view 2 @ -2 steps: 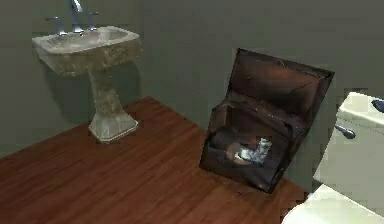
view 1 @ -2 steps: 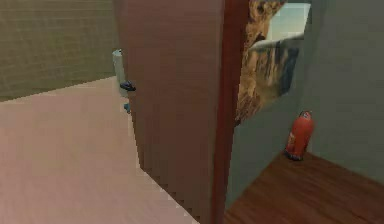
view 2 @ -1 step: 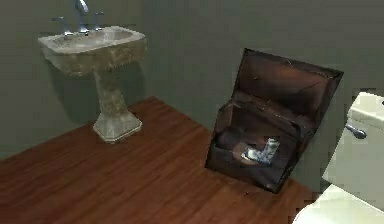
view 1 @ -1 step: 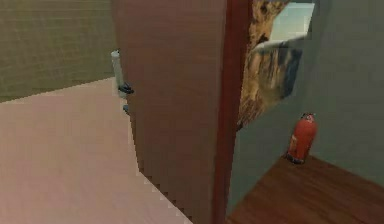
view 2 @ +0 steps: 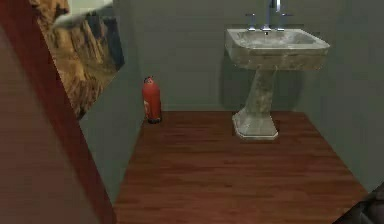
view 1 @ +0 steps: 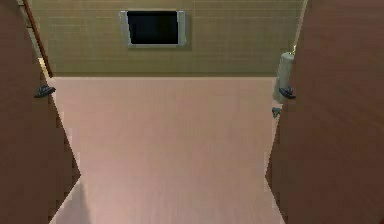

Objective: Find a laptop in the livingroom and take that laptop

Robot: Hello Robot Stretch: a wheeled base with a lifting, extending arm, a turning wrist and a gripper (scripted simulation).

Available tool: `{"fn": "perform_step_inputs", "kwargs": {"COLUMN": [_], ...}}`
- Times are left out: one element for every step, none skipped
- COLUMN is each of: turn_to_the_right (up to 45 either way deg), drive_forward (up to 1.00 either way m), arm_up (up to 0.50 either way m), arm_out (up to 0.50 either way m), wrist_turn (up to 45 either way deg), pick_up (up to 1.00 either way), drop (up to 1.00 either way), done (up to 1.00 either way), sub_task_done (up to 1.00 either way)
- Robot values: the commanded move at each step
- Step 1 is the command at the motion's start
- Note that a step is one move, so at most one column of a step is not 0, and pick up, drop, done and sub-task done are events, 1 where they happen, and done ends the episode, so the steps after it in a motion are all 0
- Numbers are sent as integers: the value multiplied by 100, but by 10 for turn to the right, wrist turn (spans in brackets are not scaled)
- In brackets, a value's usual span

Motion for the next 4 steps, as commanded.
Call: {"fn": "perform_step_inputs", "kwargs": {"turn_to_the_right": [-150,0,0,-300], "drive_forward": [0,100,80,0], "arm_up": [0,0,0,0], "arm_out": [0,0,0,0], "wrist_turn": [0,0,0,0], "pick_up": [0,0,0,0], "drop": [0,0,0,0], "done": [0,0,0,0], "sub_task_done": [0,0,0,0]}}
